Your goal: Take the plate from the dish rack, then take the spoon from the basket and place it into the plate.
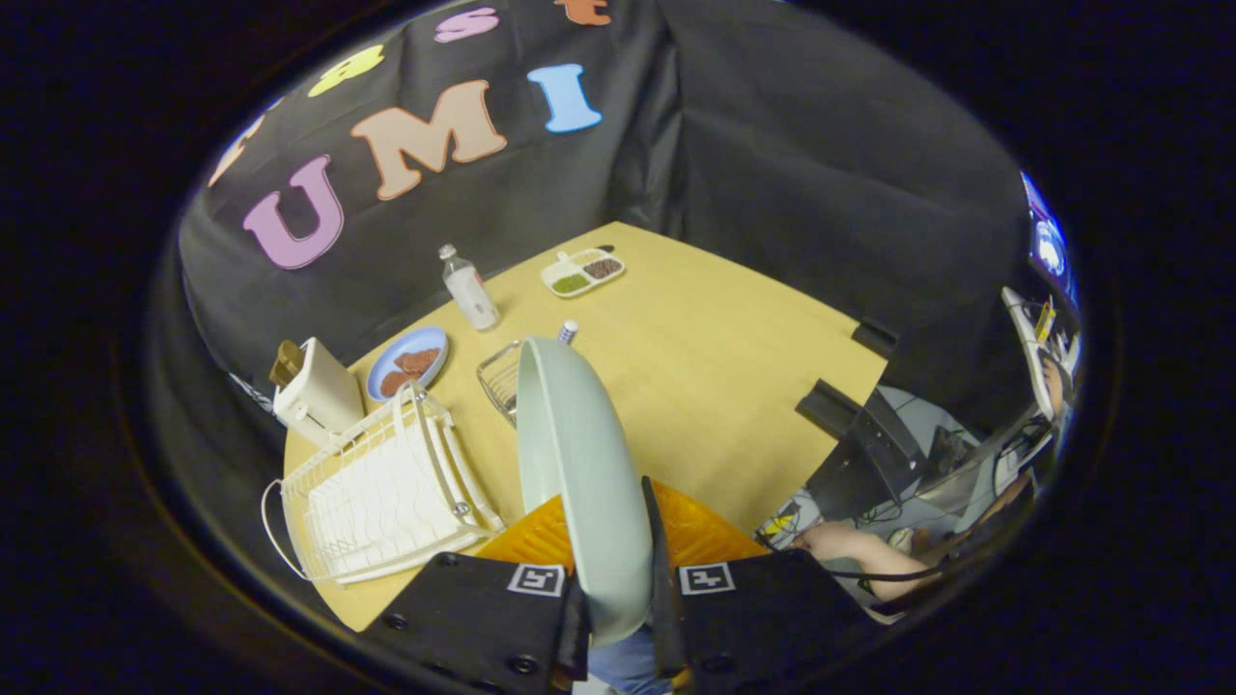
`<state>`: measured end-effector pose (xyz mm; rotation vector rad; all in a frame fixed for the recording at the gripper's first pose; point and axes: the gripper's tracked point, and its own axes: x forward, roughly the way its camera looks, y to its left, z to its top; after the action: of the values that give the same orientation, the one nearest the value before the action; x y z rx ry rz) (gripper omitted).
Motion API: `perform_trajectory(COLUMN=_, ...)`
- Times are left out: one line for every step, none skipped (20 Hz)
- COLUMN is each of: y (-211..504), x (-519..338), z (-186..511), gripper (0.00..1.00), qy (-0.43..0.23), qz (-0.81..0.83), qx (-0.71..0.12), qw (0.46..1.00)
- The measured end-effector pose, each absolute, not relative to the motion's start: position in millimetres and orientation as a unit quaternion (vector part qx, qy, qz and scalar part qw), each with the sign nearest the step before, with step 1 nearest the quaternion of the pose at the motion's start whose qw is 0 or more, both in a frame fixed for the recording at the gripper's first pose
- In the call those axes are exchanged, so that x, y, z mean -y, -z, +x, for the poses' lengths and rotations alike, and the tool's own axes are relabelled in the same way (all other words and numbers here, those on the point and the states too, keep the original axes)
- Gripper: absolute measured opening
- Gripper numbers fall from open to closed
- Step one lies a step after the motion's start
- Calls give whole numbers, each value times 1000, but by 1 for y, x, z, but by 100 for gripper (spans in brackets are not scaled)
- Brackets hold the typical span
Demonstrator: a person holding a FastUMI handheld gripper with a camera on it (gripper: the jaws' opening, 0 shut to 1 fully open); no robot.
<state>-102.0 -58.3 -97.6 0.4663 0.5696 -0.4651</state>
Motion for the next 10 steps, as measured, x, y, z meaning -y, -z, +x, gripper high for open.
perform_trajectory(y=109, x=59, z=-98, gripper=29, qy=216, qz=238, qx=-282, qw=904)
perform_trajectory(y=116, x=60, z=-95, gripper=30, qy=208, qz=248, qx=-289, qw=901)
perform_trajectory(y=124, x=61, z=-91, gripper=30, qy=201, qz=253, qx=-296, qw=899)
perform_trajectory(y=132, x=62, z=-88, gripper=30, qy=196, qz=256, qx=-306, qw=896)
perform_trajectory(y=141, x=63, z=-85, gripper=30, qy=193, qz=257, qx=-317, qw=892)
perform_trajectory(y=149, x=64, z=-83, gripper=30, qy=191, qz=255, qx=-329, qw=889)
perform_trajectory(y=157, x=65, z=-82, gripper=30, qy=189, qz=249, qx=-341, qw=886)
perform_trajectory(y=163, x=67, z=-81, gripper=30, qy=188, qz=242, qx=-354, qw=884)
perform_trajectory(y=162, x=67, z=-77, gripper=30, qy=181, qz=249, qx=-351, qw=884)
perform_trajectory(y=160, x=67, z=-68, gripper=30, qy=178, qz=255, qx=-342, qw=887)
